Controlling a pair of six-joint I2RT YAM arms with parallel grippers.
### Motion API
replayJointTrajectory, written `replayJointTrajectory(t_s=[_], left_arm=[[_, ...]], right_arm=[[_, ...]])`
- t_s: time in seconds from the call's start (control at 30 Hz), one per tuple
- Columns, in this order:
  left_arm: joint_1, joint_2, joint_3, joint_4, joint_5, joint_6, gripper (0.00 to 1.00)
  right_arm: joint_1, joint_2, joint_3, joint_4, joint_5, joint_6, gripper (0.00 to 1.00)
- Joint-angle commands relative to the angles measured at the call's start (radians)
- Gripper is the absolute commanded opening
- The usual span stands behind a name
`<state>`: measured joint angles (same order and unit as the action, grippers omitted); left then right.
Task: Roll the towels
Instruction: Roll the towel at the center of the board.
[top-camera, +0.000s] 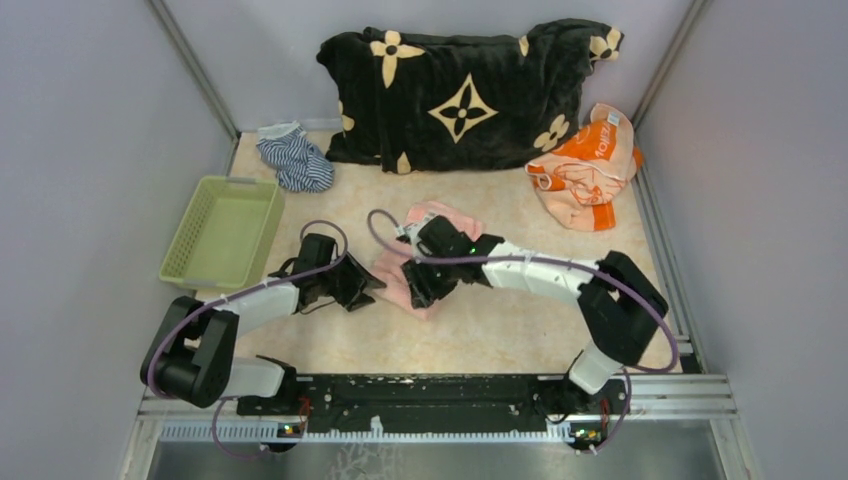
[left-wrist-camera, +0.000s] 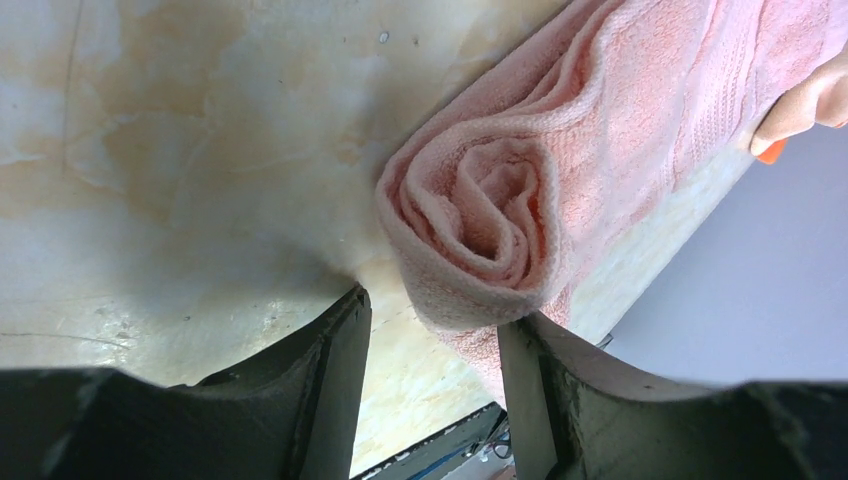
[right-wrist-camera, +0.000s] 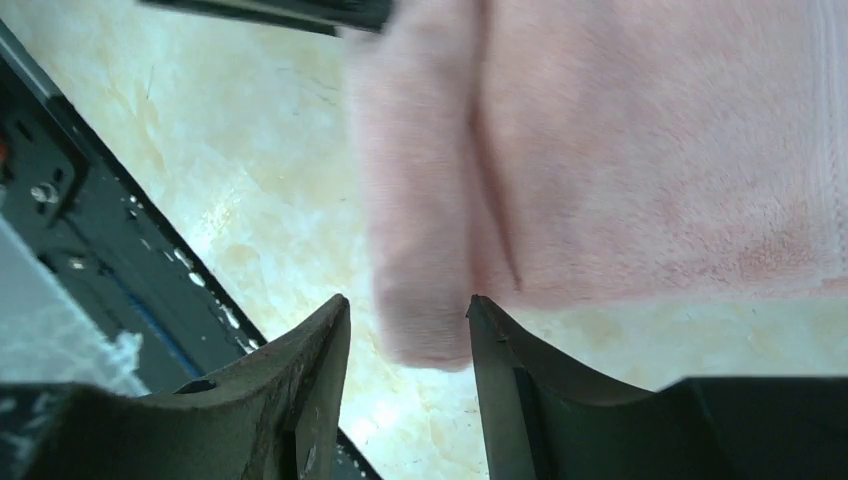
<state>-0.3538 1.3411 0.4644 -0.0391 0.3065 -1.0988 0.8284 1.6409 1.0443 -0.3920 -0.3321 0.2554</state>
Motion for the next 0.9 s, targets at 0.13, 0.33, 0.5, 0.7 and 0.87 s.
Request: replayJointTrajectory(t_s=[0.13,0.33,0.5,0.7,0.87], left_arm=[[-0.006,0.035,0.0,-0.064,-0.068,0.026,0.56],[-0.007,0.041,0.009,-0.063,-0.069,0.031,0.56],[-0.006,0.044,0.013,-0.062,-0.07,0.032,0.56],[-0.007,0.049,0.016,-0.063,-0.069,0.033,0.58],[-0.007,0.048,0.017,-0.065,-0.068,0.033,0.61]], right_arm=[[0.34,-0.132,0.018,0.048,0.649,-0.207,0.47],[0.409,-0.036,0.015,0.078,0.746,-0.24,0.47],[0.416,0.022,-0.036,0.156,0.741,-0.265,0.47],[0.416,0.116,-0.067,0.207,0.726,-0.286,0.47],[0.416,0.193,-0.062,0.189,0.709,-0.302,0.47]])
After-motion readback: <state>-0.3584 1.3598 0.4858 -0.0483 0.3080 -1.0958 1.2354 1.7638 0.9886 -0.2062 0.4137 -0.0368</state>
